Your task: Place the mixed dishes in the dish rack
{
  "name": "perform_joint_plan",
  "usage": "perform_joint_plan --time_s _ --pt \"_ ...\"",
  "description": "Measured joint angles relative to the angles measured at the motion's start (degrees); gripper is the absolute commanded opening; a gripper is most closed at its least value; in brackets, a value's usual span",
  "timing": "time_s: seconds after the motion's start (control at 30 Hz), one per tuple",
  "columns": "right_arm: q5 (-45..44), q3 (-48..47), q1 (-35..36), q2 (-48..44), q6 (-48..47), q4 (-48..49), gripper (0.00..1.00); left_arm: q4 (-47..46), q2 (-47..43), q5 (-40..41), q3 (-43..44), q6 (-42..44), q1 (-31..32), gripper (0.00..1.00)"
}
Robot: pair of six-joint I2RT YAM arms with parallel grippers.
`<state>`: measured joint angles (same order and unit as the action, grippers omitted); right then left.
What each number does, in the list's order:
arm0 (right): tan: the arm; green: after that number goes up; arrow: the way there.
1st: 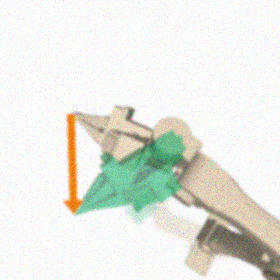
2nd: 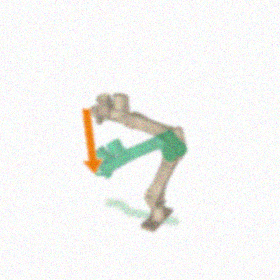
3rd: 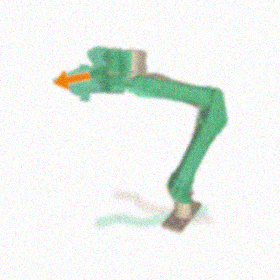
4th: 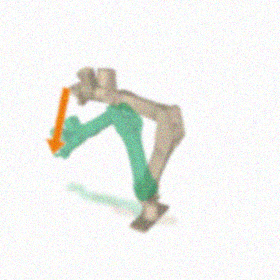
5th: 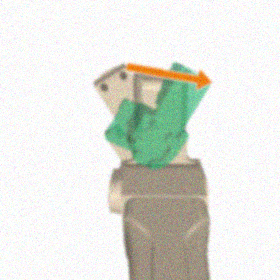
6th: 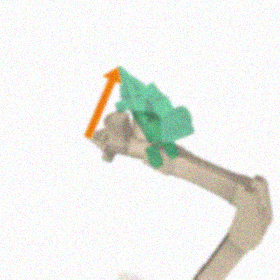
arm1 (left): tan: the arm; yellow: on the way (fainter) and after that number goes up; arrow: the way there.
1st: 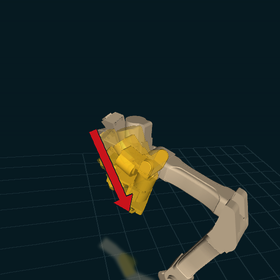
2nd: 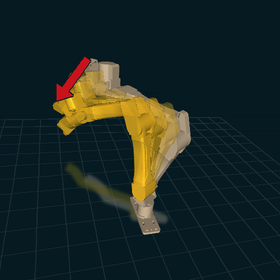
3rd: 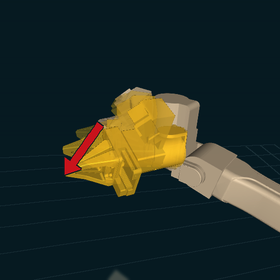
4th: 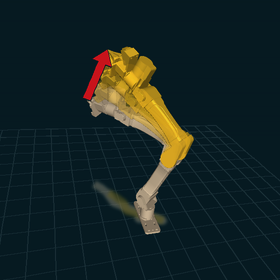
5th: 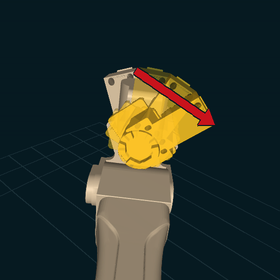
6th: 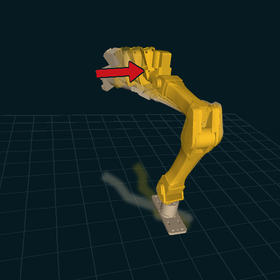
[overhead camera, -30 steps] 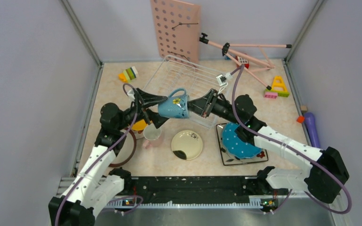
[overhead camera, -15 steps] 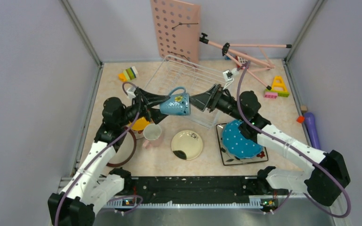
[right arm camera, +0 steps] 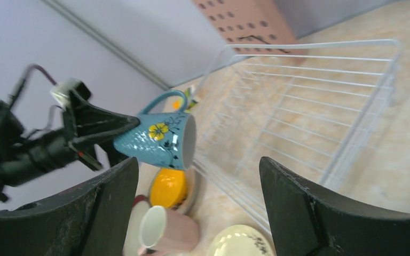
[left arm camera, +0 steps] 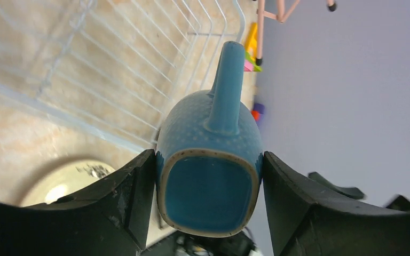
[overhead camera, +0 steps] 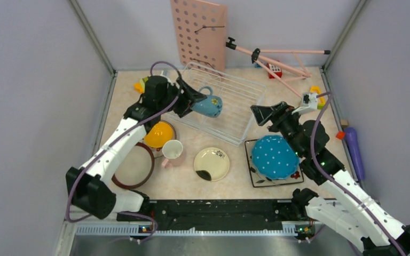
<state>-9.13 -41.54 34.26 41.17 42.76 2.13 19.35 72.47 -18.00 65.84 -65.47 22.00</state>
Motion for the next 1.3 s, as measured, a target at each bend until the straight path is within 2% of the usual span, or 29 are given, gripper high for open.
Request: perform_joint_plan --time_s 0.23,0.37,0.5,0.67,0.87,1.2,1.27,1.3 --pt "-7.2 -0.2 0.0 -2.4 -7.3 -9.5 0.81 9.1 20.1 16.2 25.0 19.9 8.9 0.00" --pt "-9.0 -1.0 0.0 -2.7 -10.4 -13.3 0.81 10.3 31.4 22.9 35.8 31.4 12.5 0.00" --pt "-11.0 -1.9 0.0 -4.5 -12.9 -15.8 0.80 8.2 38.2 26.2 37.0 40.9 15.4 0.00" --pt "-14.1 -3.0 0.0 -7.8 -15.9 -18.9 0.79 5.9 45.3 24.8 38.7 47.4 16.9 0.00" --pt "-18.2 -3.3 0.0 -11.8 -17.9 -22.9 0.80 3.3 53.1 22.9 45.5 52.2 17.4 0.00" --pt "-20.6 -3.3 0.0 -12.8 -19.9 -26.1 0.80 -1.4 57.5 18.8 49.0 56.3 19.7 0.00" --pt "-20.6 -3.3 0.0 -12.7 -20.2 -26.4 0.80 -1.3 57.7 17.5 49.2 56.9 20.6 0.10" --pt "-20.6 -3.3 0.0 -12.7 -20.3 -26.5 0.80 -1.3 57.7 17.4 49.2 57.3 20.8 0.18"
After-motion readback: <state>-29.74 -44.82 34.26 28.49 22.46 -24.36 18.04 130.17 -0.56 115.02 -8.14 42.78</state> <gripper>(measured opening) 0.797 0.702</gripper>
